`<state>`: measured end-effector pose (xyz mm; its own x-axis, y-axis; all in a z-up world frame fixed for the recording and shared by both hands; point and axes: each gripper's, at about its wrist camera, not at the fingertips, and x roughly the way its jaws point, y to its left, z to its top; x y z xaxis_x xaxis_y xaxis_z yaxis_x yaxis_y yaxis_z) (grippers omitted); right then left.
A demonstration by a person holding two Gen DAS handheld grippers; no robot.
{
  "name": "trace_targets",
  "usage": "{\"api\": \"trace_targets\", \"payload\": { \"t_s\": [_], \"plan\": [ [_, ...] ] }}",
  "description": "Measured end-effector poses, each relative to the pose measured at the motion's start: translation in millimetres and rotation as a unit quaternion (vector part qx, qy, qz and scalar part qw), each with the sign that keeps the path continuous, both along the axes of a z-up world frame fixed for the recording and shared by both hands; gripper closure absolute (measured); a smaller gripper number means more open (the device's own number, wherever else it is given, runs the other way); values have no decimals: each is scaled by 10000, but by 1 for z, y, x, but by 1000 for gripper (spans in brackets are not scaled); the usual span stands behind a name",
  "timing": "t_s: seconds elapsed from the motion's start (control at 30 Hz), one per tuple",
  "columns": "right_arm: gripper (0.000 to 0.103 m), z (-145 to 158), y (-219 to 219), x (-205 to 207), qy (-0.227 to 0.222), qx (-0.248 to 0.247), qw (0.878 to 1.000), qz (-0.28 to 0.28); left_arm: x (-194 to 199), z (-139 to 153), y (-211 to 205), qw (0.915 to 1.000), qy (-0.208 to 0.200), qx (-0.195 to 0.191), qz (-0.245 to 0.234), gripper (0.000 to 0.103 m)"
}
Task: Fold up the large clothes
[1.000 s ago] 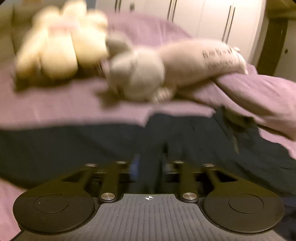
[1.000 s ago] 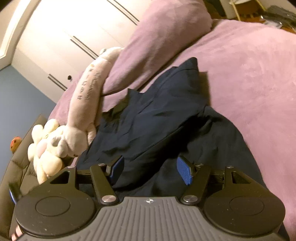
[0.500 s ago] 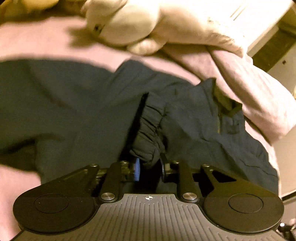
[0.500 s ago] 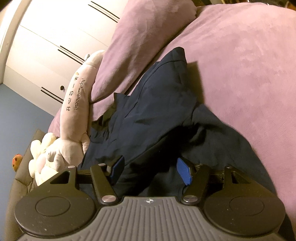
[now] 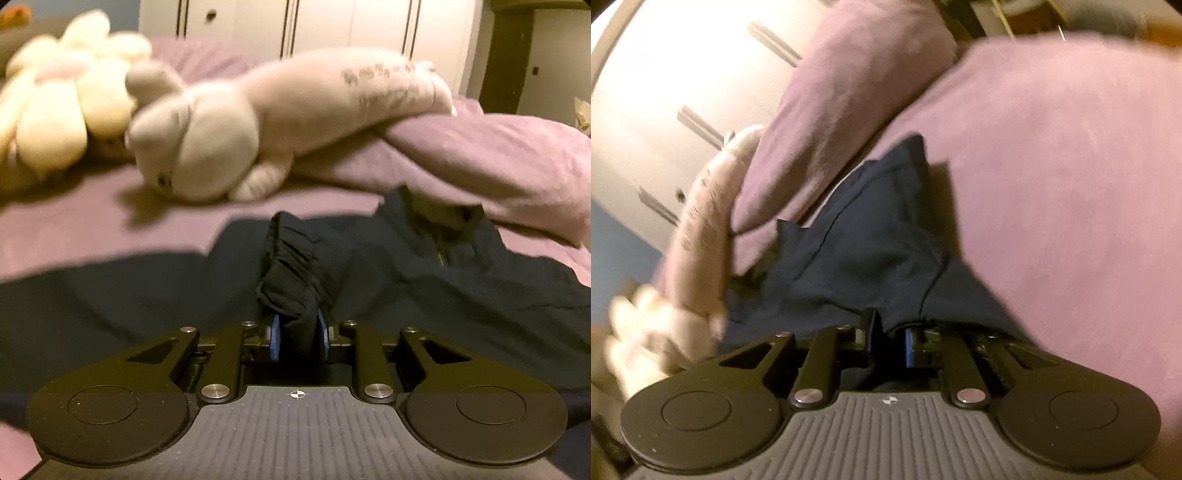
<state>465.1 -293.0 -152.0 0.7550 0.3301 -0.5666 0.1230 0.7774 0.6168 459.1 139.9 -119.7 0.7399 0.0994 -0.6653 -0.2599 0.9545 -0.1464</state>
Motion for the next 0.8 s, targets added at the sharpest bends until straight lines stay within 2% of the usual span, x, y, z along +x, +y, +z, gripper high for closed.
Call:
{"api": "trace_targets", "payload": {
  "t_s": [0.03, 0.17, 0.27, 0.3, 0.37, 0.43, 0.47, 0.63, 0.8],
  "plan": [
    [91, 4, 4, 0, -67, -352, 9994, 24, 0, -5, -1, 9999, 63, -82, -19, 78],
    [92, 7, 15, 0, -128, -1126, 9935, 53, -1, -16, -10, 9997, 167, -38, -165, 74],
    [91, 14, 29, -5, -185, -1779, 9835, 281, 0, -18, -10, 9993, 321, -13, -180, 71],
    [88, 18, 30, -7, -200, -1826, 9824, 334, -1, -16, -9, 9994, 309, -44, -158, 71],
    [82, 29, 25, -16, -301, -1559, 9867, 337, -6, -13, -5, 9994, 311, -126, -115, 72],
    [70, 35, 17, -24, -352, -1271, 9909, 274, -10, -12, 0, 9991, 320, -241, -111, 71],
    [69, 36, 15, -24, -368, -1187, 9918, 281, -11, -13, 1, 9990, 339, -283, -110, 71],
    [71, 29, 23, -16, -168, -1418, 9889, 421, -13, -13, -2, 9988, 411, -251, -1, 71],
    [88, 27, 25, -9, -98, -1569, 9870, 331, -16, -10, -4, 9985, 495, -249, -3, 72]
  ]
}}
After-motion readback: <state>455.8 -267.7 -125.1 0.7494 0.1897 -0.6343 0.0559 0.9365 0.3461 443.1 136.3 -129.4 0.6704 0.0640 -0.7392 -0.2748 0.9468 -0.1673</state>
